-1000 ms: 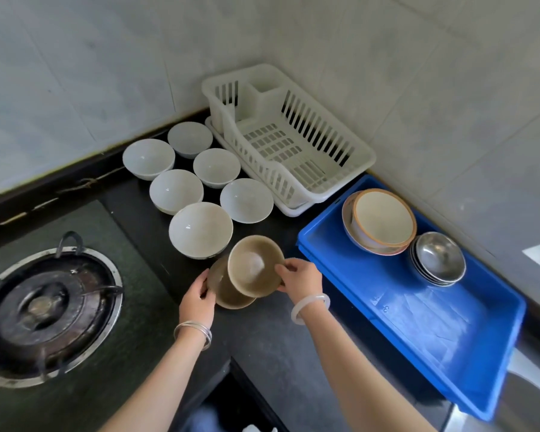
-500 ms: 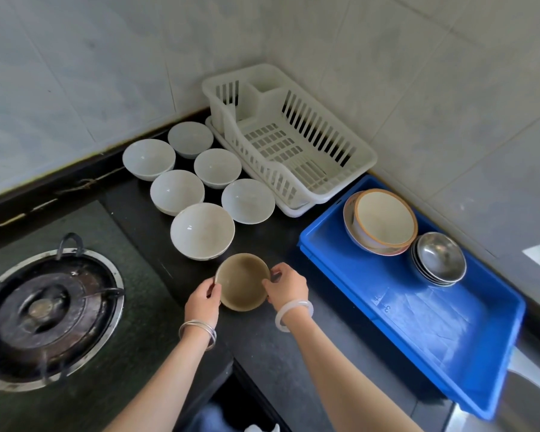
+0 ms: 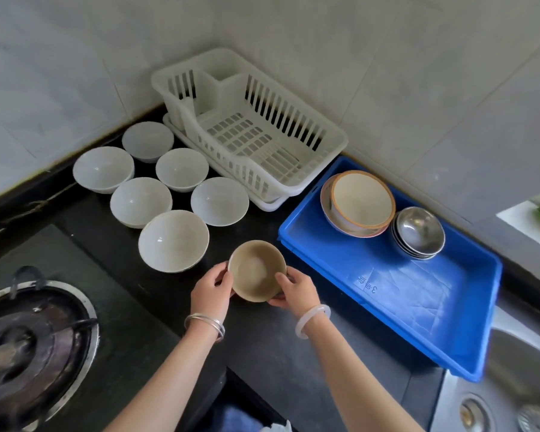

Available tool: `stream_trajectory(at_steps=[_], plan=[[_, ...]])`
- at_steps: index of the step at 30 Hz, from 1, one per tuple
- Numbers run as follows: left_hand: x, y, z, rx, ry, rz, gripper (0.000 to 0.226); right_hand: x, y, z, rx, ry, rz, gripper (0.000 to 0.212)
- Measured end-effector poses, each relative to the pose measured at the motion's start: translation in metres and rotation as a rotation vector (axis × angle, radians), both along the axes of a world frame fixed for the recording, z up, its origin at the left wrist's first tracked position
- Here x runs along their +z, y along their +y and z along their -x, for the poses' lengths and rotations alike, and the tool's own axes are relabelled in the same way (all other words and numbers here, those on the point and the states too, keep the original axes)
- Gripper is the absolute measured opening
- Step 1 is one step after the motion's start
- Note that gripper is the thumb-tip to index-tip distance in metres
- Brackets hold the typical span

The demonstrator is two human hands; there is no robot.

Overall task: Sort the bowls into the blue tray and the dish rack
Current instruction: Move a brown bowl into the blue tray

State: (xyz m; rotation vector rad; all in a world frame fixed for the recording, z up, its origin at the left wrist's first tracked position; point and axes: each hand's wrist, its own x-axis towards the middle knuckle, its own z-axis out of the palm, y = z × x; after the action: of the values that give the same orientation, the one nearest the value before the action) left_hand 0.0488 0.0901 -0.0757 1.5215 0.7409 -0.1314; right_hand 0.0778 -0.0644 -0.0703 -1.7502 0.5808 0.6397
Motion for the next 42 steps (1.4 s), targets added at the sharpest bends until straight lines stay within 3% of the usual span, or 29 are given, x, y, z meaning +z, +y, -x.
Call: stream_trajectory(at_steps=[11,18,22,27,36,42], plan=[[0.049,-0.148,-0.053,-0.342,-0.095,0.153,0.01,0.041,-0.146,0.011,-0.536,-0.24,-0.173,0.013],[0.039,-0.269,-0.074,-0.548,-0.036,0.208,0.018,0.034,-0.244,0.028,-0.834,-0.271,-0.202,0.011],[0.026,-0.321,-0.076,-0.598,0.05,0.23,0.021,0.019,-0.281,0.037,-0.909,-0.238,-0.146,0.022],[0.007,-0.365,-0.081,-0.583,0.171,0.345,0.027,-0.001,-0.311,0.028,-1.029,-0.217,-0.11,0.019],[-0.023,-0.405,-0.096,-0.63,0.143,0.216,0.019,-0.02,-0.335,-0.013,-1.105,-0.178,-0.122,0.031],[-0.031,-0.424,-0.1,-0.608,0.099,0.174,0.018,-0.033,-0.345,-0.03,-1.172,-0.179,-0.164,0.013]])
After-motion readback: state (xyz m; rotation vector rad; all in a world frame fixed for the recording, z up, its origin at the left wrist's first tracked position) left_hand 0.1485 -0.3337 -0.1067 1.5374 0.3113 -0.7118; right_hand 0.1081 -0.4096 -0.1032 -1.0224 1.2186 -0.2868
